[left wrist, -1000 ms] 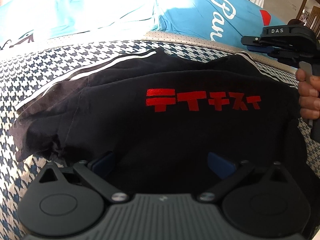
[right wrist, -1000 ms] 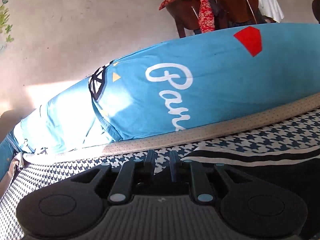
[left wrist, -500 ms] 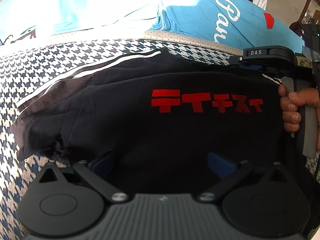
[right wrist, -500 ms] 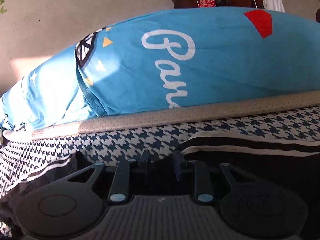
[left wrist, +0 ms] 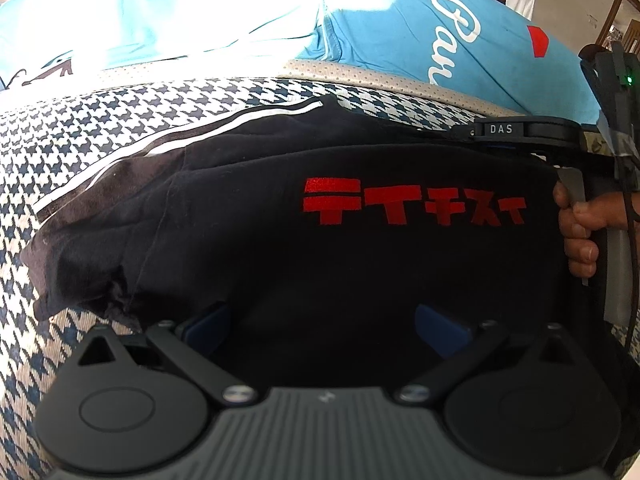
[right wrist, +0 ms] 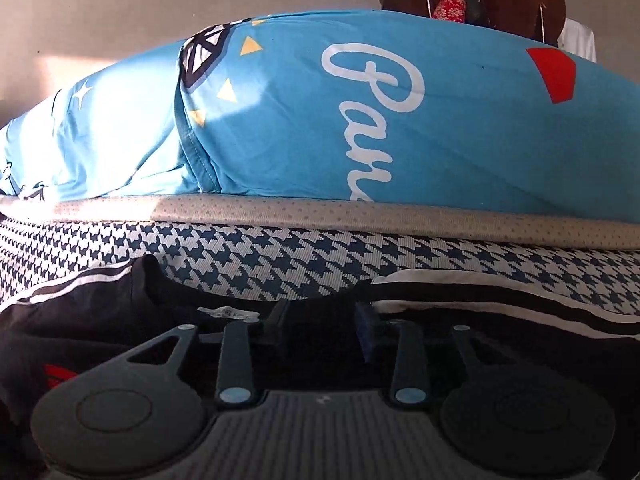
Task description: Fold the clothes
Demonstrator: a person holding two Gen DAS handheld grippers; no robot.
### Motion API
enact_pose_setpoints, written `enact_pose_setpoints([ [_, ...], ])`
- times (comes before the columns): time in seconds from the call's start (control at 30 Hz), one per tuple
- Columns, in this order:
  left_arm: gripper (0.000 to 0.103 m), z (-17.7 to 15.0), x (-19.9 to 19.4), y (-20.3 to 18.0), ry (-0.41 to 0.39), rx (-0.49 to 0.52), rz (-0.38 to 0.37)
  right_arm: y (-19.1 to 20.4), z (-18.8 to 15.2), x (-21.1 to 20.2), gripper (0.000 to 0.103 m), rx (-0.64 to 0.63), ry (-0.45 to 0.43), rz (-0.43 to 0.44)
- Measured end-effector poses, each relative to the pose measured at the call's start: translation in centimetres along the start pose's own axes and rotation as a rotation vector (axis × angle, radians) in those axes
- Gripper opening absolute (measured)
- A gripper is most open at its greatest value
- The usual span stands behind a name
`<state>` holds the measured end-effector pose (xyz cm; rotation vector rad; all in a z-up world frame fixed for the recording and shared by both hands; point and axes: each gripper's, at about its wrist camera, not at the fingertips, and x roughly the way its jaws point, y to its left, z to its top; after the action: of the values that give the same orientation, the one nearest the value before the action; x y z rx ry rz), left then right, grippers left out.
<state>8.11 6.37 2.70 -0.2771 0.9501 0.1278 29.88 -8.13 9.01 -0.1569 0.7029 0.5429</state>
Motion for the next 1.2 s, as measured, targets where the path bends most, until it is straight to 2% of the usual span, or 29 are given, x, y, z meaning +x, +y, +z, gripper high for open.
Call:
enact_pose_setpoints([
  [0.07,0.103,-0.1,0.0,0.0,0.0,0.001,0.001,0.1,0.0,0.1,0.053,0.005,0.009,0.02],
  [0.13,0.103,-0.1,0.0,0.0,-0.001,0.003,0.003,0.4,0.0,0.3,0.059,-0.021,0.02,0.043],
  [0.3,0.103,-0.2,0.0,-0.2,-0.001,0.013,0.012,1.4,-0.5,0.7,0.058,-0.095,0.007,0.013],
  [0.33,0.103,-0.2,0.0,-0.3,-0.001,0.013,0.013,1.5,-0.5,0.7,0.054,-0.1,0.004,0.007],
  [0.4,0.103,-0.2,0.0,-0.3,-0.002,0.012,0.012,1.6,-0.5,0.7,0.039,-0.108,-0.005,0.005],
  [0.43,0.103,-0.2,0.0,-0.3,-0.002,0.012,0.012,1.6,-0.4,0.7,0.023,-0.11,-0.007,0.006],
  [0.47,0.103,-0.2,0.0,-0.3,-0.003,0.012,0.013,1.7,-0.4,0.7,0.02,-0.111,-0.01,0.008],
  [0.67,0.103,-0.2,-0.1,-0.2,-0.004,0.014,0.015,2.4,-0.4,1.0,0.011,-0.133,-0.023,-0.003],
  [0.8,0.103,-0.2,-0.1,-0.1,-0.004,0.011,0.013,2.1,0.3,1.1,0.005,-0.074,-0.058,-0.004],
  [0.93,0.103,-0.1,-0.2,0.1,-0.006,-0.001,0.01,2.3,1.8,0.7,0.004,-0.034,-0.142,-0.006],
  [1.07,0.103,0.1,-0.3,0.5,-0.01,-0.019,0.011,2.8,2.6,1.3,0.004,-0.007,-0.19,-0.01],
  [1.13,0.103,0.2,-0.3,0.6,-0.011,-0.025,0.014,2.8,2.6,2.0,0.005,0.007,-0.176,-0.018],
  [1.2,0.103,0.2,-0.3,0.8,-0.009,-0.03,0.014,2.8,2.3,3.0,0.005,0.006,-0.123,-0.043],
])
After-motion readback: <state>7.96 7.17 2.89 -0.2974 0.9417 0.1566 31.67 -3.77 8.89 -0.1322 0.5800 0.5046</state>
